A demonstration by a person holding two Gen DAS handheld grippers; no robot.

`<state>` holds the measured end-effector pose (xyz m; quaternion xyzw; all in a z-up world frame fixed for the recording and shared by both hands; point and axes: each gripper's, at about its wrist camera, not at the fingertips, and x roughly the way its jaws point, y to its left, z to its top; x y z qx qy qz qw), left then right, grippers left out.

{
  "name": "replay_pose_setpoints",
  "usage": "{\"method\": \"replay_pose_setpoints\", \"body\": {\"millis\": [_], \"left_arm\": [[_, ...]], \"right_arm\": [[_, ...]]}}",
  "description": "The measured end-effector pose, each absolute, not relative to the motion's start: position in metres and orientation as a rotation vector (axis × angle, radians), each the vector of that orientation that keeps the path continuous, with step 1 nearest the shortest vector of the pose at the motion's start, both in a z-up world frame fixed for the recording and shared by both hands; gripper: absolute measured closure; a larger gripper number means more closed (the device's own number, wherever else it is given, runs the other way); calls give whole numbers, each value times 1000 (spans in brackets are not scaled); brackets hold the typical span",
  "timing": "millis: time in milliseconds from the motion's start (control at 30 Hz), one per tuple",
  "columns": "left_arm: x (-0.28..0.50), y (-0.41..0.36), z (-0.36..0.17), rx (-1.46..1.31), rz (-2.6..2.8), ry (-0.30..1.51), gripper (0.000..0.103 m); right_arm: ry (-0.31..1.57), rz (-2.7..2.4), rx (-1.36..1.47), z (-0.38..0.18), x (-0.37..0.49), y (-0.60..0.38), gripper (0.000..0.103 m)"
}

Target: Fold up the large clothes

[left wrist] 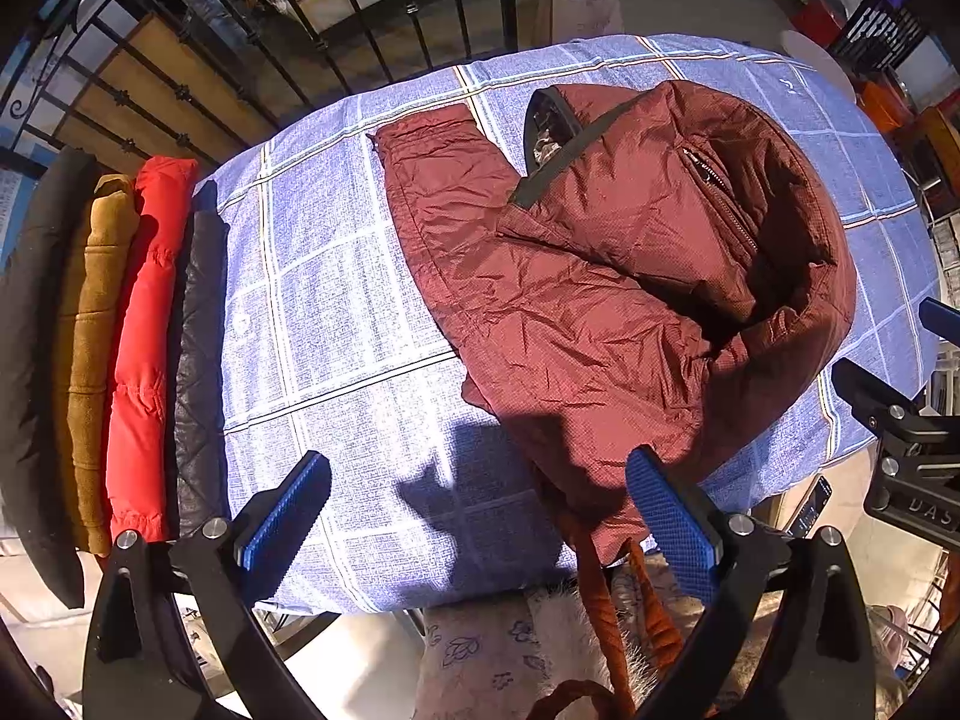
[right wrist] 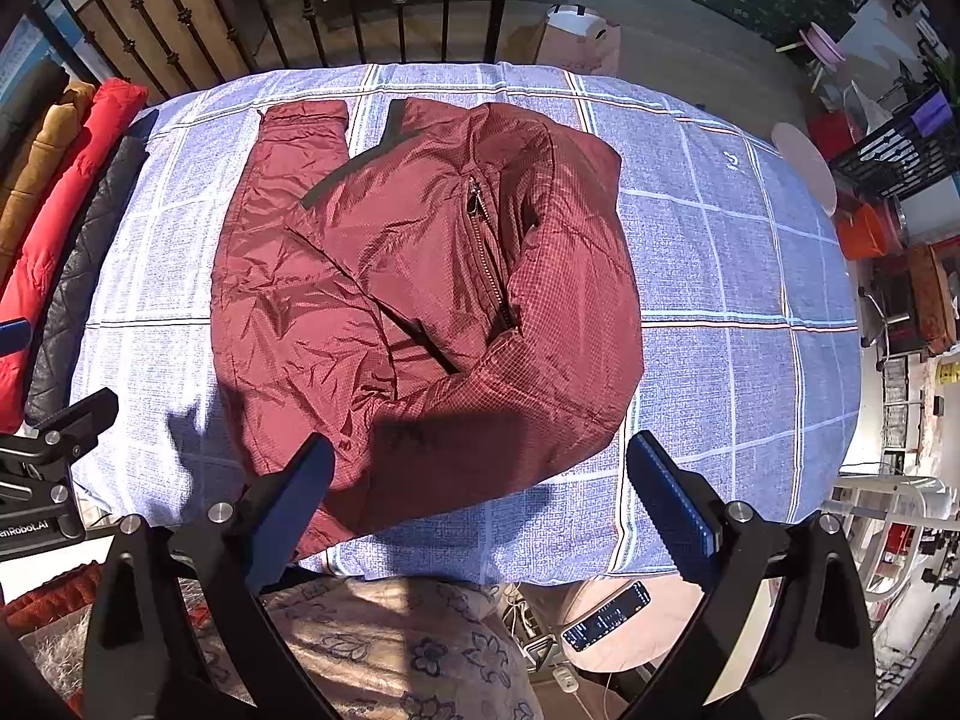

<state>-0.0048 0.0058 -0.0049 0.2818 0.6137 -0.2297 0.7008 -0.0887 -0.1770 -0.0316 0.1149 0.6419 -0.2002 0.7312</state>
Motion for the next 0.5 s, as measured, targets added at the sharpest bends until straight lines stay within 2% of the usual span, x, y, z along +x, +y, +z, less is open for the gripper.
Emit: {"method": "replay_pose_setpoints", "body": {"millis": [500], "left_arm": [[-3, 6, -3, 628, -511, 1366, 6]], "right_arm": [[1412, -427, 247, -28, -88, -176, 7]]}}
